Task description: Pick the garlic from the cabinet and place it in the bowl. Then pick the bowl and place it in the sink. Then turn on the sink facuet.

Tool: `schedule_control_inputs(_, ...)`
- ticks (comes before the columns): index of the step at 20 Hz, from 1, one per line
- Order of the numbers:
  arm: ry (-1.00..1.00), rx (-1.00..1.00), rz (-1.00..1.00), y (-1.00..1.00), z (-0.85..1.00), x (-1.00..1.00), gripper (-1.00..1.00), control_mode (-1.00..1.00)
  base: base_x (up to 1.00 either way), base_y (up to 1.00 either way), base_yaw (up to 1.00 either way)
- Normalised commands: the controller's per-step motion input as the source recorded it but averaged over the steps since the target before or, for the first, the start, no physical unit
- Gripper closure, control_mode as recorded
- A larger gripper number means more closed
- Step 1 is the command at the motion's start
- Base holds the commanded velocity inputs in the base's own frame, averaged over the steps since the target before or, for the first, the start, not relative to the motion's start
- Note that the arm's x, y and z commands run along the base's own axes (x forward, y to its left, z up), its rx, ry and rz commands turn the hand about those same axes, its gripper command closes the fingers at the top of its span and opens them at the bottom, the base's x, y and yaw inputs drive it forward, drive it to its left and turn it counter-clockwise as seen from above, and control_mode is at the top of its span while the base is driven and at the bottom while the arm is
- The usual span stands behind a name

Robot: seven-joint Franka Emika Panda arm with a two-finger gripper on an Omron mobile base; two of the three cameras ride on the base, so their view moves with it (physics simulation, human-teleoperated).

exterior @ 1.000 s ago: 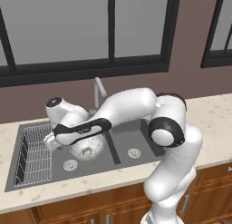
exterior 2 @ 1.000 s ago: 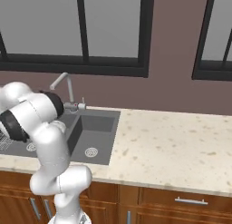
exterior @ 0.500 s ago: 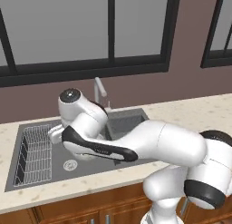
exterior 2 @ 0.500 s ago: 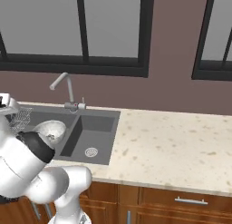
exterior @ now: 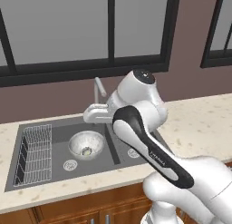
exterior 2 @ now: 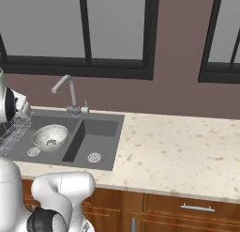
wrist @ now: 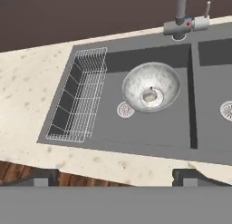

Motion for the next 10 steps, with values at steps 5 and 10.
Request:
schedule_control_inputs(5, 0.17, 0.28, -0.26, -1.0, 0.33, -0.25, -1.0, -1.0, 0.0, 0.0, 0.0)
schedule_control_inputs(10, 0.27, 0.23, -0.02, -0.86, -0.27, 0.41, -1.0, -1.0, 0.0, 0.0, 0.0)
